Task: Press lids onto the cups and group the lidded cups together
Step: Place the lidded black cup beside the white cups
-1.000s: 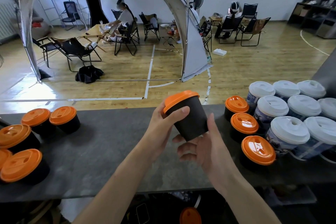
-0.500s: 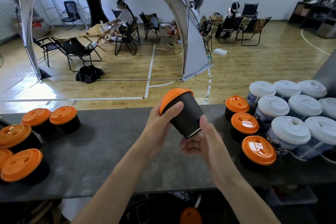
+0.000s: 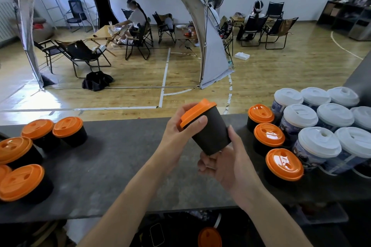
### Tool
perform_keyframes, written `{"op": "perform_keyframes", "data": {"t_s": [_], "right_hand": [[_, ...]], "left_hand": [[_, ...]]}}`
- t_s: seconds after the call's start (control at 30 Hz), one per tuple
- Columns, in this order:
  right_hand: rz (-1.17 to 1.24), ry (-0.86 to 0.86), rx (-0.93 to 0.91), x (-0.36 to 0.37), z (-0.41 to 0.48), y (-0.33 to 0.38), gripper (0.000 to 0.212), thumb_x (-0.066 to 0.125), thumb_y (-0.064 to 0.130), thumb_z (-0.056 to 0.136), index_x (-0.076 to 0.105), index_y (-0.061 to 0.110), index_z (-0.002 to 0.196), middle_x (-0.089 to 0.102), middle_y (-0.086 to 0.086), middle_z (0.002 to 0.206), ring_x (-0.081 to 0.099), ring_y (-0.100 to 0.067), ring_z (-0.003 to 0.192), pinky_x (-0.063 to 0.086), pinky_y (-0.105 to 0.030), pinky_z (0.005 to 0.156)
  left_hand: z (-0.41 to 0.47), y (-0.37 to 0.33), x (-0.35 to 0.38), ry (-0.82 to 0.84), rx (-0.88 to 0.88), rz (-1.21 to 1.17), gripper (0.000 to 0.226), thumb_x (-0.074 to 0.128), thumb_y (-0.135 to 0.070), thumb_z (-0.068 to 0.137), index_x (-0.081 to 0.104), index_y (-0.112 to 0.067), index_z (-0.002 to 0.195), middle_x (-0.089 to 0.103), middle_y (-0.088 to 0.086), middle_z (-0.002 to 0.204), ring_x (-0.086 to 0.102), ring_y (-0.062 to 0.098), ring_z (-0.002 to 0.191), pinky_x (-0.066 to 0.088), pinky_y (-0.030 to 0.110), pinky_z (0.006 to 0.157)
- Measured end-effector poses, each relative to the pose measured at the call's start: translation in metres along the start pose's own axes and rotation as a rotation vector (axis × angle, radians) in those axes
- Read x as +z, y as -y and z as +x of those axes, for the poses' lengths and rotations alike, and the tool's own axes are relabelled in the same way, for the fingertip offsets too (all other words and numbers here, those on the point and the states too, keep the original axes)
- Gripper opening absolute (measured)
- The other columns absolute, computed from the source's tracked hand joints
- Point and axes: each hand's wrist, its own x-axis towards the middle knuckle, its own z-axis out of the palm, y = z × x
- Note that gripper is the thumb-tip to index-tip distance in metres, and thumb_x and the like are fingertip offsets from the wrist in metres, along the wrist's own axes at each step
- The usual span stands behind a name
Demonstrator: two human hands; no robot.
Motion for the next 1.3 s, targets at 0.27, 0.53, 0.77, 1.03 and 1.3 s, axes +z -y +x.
{"op": "perform_keyframes", "data": {"t_s": [0.27, 0.53, 0.77, 1.03, 1.3], "right_hand": [[-0.357, -0.301, -0.384, -0.018, 0.001, -0.007, 0.066, 0.085, 0.06, 0.064, 0.063, 0.028, 0.117, 0.072, 0.011, 0.093, 0.071, -0.01, 0.087, 0.06, -0.029, 0.073], [-1.14, -0.427, -0.651, -0.025, 0.01, -0.03, 0.068, 0.079, 0.062, 0.064, 0.049, 0.043, 0.122, 0.037, 0.018, 0.115, 0.046, 0.003, 0.112, 0.046, -0.015, 0.094], [-1.1, -0.468, -0.69, -0.036, 0.013, -0.033, 0.065, 0.077, 0.064, 0.068, 0.05, 0.041, 0.123, 0.042, 0.021, 0.117, 0.052, -0.002, 0.112, 0.051, -0.021, 0.09], [-0.671, -0.483, -0.611, -0.069, 0.019, -0.049, 0.064, 0.089, 0.041, 0.073, 0.052, 0.033, 0.124, 0.062, 0.018, 0.116, 0.064, -0.011, 0.109, 0.053, -0.026, 0.09], [-0.696, -0.548, -0.411, -0.113, 0.047, -0.079, 0.067, 0.079, 0.023, 0.086, 0.039, 0.038, 0.136, 0.051, 0.026, 0.132, 0.049, 0.011, 0.124, 0.043, -0.011, 0.102]], "left_hand": [[-0.005, 0.023, -0.019, 0.169, 0.169, 0.275, 0.09, 0.092, -0.015, 0.074, 0.043, -0.027, 0.149, 0.057, -0.001, 0.134, 0.063, 0.028, 0.122, 0.058, 0.042, 0.099], [-0.02, 0.088, -0.01, 0.11, 0.062, 0.348, 0.08, 0.094, -0.014, 0.067, 0.054, -0.016, 0.136, 0.068, 0.003, 0.13, 0.066, 0.025, 0.122, 0.055, 0.051, 0.101], [-0.019, 0.094, -0.005, 0.149, 0.007, 0.243, 0.089, 0.091, -0.003, 0.064, 0.049, -0.021, 0.141, 0.066, -0.005, 0.134, 0.064, 0.015, 0.125, 0.053, 0.025, 0.097], [-0.008, 0.099, 0.006, 0.117, -0.327, -0.252, 0.086, 0.102, -0.049, 0.049, 0.071, -0.018, 0.124, 0.074, 0.019, 0.115, 0.071, 0.038, 0.102, 0.06, 0.047, 0.085], [0.052, 0.112, 0.042, -0.004, -0.162, 0.334, 0.098, 0.093, -0.048, 0.061, 0.043, -0.033, 0.143, 0.054, -0.015, 0.132, 0.054, 0.001, 0.117, 0.046, 0.018, 0.091]]}}
